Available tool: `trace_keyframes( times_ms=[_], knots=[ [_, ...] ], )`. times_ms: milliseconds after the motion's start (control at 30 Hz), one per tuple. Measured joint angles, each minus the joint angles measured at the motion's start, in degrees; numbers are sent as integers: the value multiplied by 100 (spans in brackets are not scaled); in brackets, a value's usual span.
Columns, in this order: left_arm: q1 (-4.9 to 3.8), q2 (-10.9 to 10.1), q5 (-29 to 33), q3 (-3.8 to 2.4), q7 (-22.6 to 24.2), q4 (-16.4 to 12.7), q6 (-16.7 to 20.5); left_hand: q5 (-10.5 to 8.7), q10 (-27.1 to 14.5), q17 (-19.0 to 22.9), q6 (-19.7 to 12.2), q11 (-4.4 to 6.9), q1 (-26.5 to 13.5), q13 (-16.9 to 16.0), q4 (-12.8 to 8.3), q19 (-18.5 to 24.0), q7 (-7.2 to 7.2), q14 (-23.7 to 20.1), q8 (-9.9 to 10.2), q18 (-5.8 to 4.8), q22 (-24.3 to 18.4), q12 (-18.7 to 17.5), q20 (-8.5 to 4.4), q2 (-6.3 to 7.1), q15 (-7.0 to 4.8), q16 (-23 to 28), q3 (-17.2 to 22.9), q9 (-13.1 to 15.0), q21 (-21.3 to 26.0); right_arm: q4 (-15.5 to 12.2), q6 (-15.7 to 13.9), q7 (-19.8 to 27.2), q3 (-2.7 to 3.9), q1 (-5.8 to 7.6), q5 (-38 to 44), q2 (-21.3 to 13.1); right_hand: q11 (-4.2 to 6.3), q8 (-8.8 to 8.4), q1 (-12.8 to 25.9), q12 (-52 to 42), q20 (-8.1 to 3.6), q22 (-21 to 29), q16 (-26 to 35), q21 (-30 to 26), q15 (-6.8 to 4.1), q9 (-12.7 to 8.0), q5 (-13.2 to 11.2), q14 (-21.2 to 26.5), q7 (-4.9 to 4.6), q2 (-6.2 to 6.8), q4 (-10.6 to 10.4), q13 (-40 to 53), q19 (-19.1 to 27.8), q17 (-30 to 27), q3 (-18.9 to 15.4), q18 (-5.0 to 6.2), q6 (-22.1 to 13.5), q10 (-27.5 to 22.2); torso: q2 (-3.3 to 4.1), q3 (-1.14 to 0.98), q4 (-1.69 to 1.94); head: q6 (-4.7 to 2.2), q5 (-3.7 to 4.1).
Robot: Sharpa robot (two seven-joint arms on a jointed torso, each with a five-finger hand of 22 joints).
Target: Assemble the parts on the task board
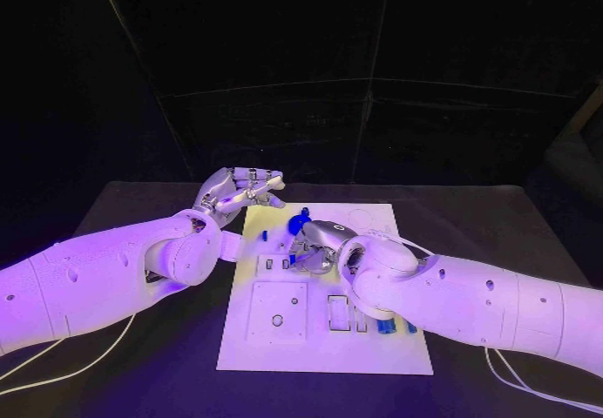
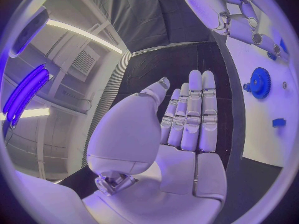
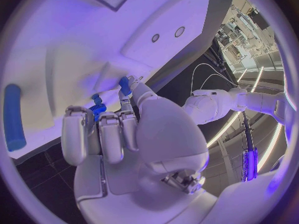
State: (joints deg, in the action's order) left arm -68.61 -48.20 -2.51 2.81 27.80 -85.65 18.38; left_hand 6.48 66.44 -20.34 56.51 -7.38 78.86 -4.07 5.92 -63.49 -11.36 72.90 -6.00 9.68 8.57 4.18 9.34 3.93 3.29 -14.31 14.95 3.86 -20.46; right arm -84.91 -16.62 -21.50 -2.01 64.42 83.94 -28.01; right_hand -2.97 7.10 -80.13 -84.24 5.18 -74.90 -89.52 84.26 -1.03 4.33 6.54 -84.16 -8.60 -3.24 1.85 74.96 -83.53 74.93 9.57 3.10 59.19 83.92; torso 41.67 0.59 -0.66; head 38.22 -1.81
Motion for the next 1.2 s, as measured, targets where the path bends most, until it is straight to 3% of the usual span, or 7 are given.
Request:
trace_keyframes(
  times_ms=[767, 1200],
  knots=[
    [0, 17, 0, 0, -3, 28, -2, 0, 0, -11, 0, 0, 0, 0, 0, 0, 0, 0, 0, 0, -1, 0, 0, 0, 0, 0, 0, 0, 0, 18, 32, 20, 27, -48, 129, -2, 0, -51, 31, 1, 0, 0, 0, 0, 0, 70, 31, 0, 17, 31, 45, 0, 0, -1, 44, 0, 8, 0, -1, -1, -9, 28, -10],
    [0, 22, 0, 0, -3, 42, -2, 0, 0, -11, 0, 0, 0, 0, 0, 0, 0, 0, 0, 0, -2, 0, 0, 0, 0, 0, 0, 0, 0, -6, 74, 13, 33, -68, 228, -17, 1, -80, 121, 24, 1, 0, 0, 0, 0, 50, 134, 0, 51, 121, 81, -1, 0, -1, 79, 0, 26, 1, -1, -2, -9, 40, -22]
  ],
)
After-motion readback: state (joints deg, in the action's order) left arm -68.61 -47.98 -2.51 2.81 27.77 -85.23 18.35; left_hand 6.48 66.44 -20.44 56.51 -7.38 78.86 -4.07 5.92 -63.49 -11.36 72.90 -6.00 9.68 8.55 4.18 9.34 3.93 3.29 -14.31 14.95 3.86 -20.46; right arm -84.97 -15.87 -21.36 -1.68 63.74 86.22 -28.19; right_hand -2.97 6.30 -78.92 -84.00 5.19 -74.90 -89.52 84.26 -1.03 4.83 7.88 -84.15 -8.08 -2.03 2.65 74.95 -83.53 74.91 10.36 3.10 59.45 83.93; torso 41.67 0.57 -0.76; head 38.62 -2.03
